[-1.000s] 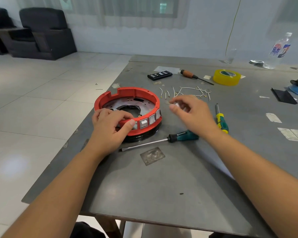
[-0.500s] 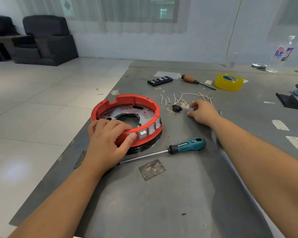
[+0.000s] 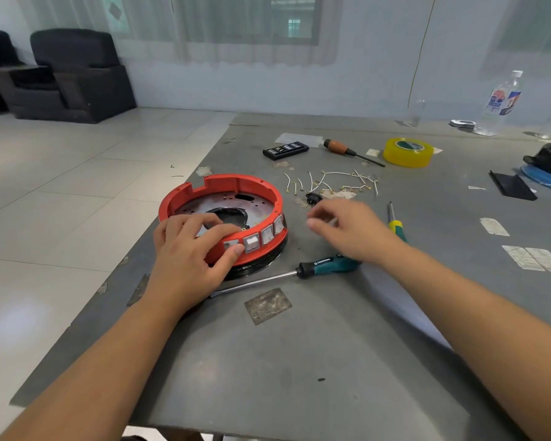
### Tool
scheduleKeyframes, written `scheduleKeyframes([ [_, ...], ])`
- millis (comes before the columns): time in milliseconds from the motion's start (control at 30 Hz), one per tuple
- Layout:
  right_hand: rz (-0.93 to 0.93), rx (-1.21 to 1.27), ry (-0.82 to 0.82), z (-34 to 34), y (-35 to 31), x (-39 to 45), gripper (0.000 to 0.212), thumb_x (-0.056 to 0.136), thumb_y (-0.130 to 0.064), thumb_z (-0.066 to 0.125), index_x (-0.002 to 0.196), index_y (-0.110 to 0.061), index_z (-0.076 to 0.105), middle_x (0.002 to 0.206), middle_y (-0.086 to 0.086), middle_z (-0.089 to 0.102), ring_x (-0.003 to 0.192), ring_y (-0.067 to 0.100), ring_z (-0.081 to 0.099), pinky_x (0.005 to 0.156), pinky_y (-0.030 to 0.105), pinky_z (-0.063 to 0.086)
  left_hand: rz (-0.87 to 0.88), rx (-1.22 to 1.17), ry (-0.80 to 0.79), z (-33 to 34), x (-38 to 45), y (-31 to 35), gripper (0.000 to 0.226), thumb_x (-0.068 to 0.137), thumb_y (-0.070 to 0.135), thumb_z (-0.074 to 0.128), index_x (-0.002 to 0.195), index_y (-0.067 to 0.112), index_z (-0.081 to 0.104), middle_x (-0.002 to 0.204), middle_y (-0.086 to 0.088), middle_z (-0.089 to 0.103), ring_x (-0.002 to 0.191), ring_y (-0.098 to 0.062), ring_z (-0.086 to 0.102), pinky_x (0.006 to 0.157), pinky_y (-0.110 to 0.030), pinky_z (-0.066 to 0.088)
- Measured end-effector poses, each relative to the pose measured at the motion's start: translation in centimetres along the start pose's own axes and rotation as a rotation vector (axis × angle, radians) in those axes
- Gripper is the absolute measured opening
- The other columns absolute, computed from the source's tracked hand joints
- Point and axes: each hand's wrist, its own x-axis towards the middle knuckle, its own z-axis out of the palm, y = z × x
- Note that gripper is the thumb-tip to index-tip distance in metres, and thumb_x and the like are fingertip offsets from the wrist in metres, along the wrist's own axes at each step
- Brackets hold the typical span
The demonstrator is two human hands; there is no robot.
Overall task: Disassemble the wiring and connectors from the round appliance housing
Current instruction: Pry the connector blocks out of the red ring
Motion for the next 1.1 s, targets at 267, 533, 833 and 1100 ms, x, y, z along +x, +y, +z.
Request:
scheduleKeyframes([
  [267, -0.273, -0.358, -0.132, 2.9, -2.0, -6.4, 0.041, 0.101, -0.060, 0.035, 0.129, -0.040, 0.057, 0.122, -0.008, 0.054, 0.110, 0.017, 0.052, 0.091, 0.037, 0.043, -0.091, 0.018, -0.153, -1.1, 2.1, 1.9, 0.043, 0.091, 0.069, 0.042, 0.112, 0.039, 0.063, 0.110, 0.019, 0.069, 0.113, -0.011, 0.059, 0.114, -0.050, 0.016],
  [533, -0.327, -0.357, -0.075, 3.2, -1.4, -6.1, 0.034, 0.104, -0.049, 0.035, 0.123, -0.036, 0.062, 0.111, -0.006, 0.054, 0.098, 0.018, 0.052, 0.083, 0.038, 0.044, -0.089, 0.049, -0.135, 0.4, 3.1, 2.7, 0.038, 0.095, 0.072, 0.049, 0.116, 0.044, 0.064, 0.092, 0.022, 0.060, 0.095, -0.006, 0.047, 0.090, -0.031, 0.009],
  [833, -0.267, -0.371, 0.004, 2.0, -0.3, -5.7, 0.031, 0.105, -0.042, 0.033, 0.118, -0.035, 0.060, 0.103, -0.006, 0.053, 0.094, 0.019, 0.055, 0.089, 0.039, 0.042, -0.182, -0.085, -0.307, -1.5, 2.7, -1.7, 0.028, 0.081, 0.084, 0.049, 0.106, 0.073, 0.053, 0.142, 0.008, 0.044, 0.145, -0.024, 0.024, 0.114, -0.040, 0.014],
  [1100, -0.134, -0.401, 0.243, 2.0, 0.1, -5.6, 0.032, 0.106, -0.042, 0.041, 0.105, -0.027, 0.069, 0.098, -0.003, 0.058, 0.089, 0.022, 0.058, 0.081, 0.038, 0.039, 0.004, -0.121, -0.108, -1.3, 0.9, -2.5, 0.046, 0.088, 0.068, 0.069, 0.131, 0.051, 0.063, 0.118, 0.044, 0.044, 0.130, -0.006, 0.029, 0.105, -0.038, 0.016],
])
